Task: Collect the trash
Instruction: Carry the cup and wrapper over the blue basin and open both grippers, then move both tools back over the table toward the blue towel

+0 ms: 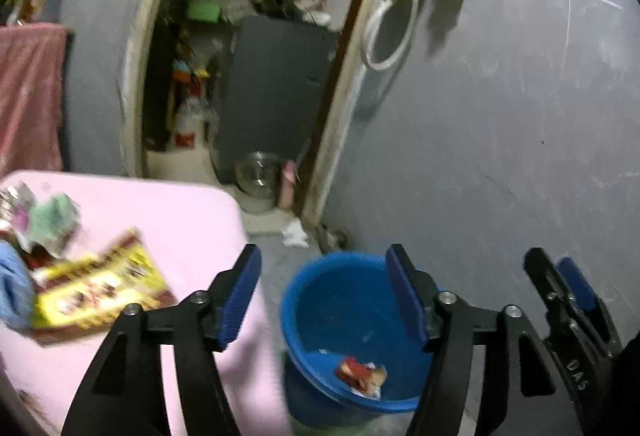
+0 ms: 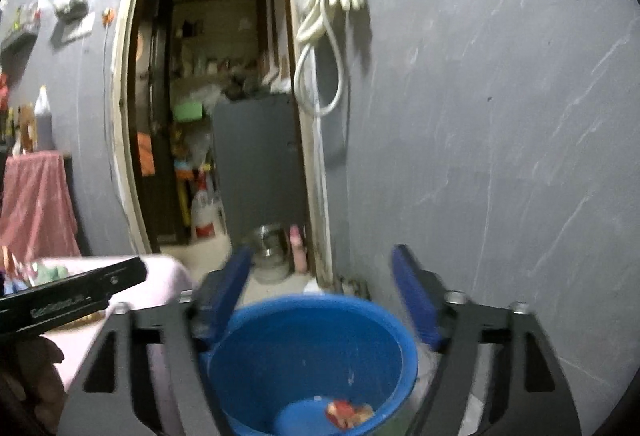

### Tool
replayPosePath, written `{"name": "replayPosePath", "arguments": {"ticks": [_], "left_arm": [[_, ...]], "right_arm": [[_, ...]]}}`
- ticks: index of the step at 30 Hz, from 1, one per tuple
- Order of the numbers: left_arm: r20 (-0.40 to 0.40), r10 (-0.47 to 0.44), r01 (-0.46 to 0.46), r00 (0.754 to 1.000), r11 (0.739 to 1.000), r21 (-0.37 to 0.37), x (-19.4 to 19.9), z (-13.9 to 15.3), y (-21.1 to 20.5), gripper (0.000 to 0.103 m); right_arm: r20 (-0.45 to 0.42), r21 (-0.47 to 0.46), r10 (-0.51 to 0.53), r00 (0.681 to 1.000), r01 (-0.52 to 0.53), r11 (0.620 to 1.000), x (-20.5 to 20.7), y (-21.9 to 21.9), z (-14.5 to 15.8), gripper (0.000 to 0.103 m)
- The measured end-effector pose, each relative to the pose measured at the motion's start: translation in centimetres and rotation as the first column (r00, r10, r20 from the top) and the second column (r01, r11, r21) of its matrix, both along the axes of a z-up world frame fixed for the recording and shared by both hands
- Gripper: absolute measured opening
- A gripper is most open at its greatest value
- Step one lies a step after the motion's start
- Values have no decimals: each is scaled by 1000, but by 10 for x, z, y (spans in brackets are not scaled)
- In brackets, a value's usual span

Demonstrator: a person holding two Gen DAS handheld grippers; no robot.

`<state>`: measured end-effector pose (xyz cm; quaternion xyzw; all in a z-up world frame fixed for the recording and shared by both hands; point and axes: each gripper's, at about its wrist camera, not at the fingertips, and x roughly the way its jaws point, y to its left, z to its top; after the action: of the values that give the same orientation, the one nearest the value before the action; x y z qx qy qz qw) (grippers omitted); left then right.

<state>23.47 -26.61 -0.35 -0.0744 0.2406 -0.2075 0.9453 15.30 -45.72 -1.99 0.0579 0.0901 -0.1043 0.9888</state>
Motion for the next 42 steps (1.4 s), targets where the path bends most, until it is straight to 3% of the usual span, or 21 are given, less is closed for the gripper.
{"name": "replayPosePath", "arguments": {"ticks": [3,6,13,24,34,42], "left_arm": [[69,54,-54,996,999,5,-11,14,22,86],[129,94,-95,987,996,2,-22,22,44,94],[200,188,-199,962,979,39,-45,25,93,96],[176,302,-315,937,948,49,-68,18,179,96],[89,365,-373,927,923,99,-73,-4,248,96],[17,392,-391,920,913,119,-65,-17,275,96]], "right_arm": [[38,5,8,999,-9,1000,-4,8,9,86],[73,5,22,997,-22,1000,-7,19,16,100],[117,10,68,991,-69,998,-7,53,30,103],[156,-7,216,964,-217,976,-9,120,46,103],[74,-23,335,939,-334,942,6,177,29,103],[3,-51,399,917,-398,916,19,207,17,103]]}}
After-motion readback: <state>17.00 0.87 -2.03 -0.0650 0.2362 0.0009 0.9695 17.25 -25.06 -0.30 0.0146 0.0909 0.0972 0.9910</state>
